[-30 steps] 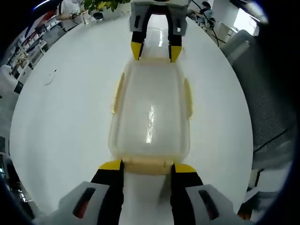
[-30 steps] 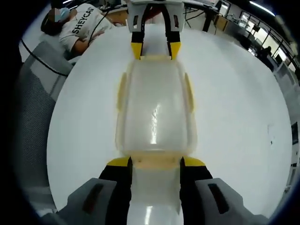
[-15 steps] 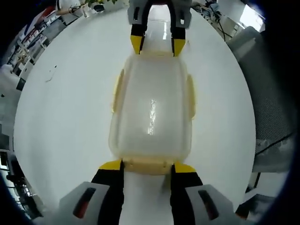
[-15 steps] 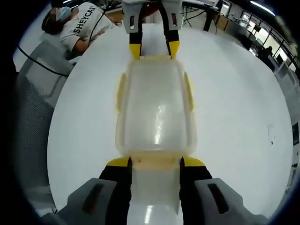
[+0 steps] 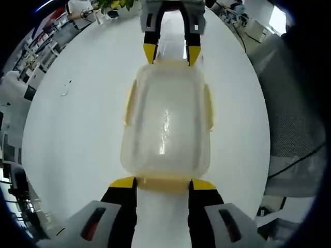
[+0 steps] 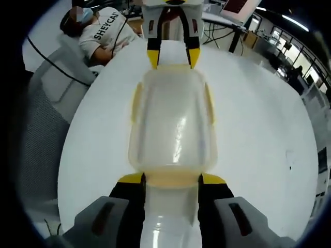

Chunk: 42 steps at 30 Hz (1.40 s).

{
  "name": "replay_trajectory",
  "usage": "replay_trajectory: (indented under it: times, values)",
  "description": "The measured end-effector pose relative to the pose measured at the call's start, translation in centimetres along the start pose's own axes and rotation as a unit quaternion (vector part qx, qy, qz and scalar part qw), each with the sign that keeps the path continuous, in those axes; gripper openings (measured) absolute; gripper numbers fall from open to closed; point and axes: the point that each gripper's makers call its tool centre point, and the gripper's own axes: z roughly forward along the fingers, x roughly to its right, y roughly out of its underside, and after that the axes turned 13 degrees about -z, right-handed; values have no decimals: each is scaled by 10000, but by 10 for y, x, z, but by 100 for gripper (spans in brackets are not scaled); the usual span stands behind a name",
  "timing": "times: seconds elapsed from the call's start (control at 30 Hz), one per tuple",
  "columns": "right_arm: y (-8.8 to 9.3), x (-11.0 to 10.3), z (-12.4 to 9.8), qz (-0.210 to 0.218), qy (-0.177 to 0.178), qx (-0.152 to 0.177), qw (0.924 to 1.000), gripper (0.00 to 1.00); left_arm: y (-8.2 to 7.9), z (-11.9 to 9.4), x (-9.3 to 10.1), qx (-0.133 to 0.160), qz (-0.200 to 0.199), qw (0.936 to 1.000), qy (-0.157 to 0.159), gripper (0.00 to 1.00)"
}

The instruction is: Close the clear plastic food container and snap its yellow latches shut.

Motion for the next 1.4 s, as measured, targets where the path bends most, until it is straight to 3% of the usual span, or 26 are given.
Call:
replay_trajectory:
  times: [0.4,0.67,1.4]
  values:
    - [-18,4,-31,1,150,166,9997,36,-11,-38,-1,-80,18,9999,-104,33]
    - [-22,5,-41,4,166,214,9996,36,-12,-41,-3,-90,21,9999,-128,33]
    - [37,-15,-81,26,267,-57,9996,36,-80,-22,22,409,110,9990,164,33]
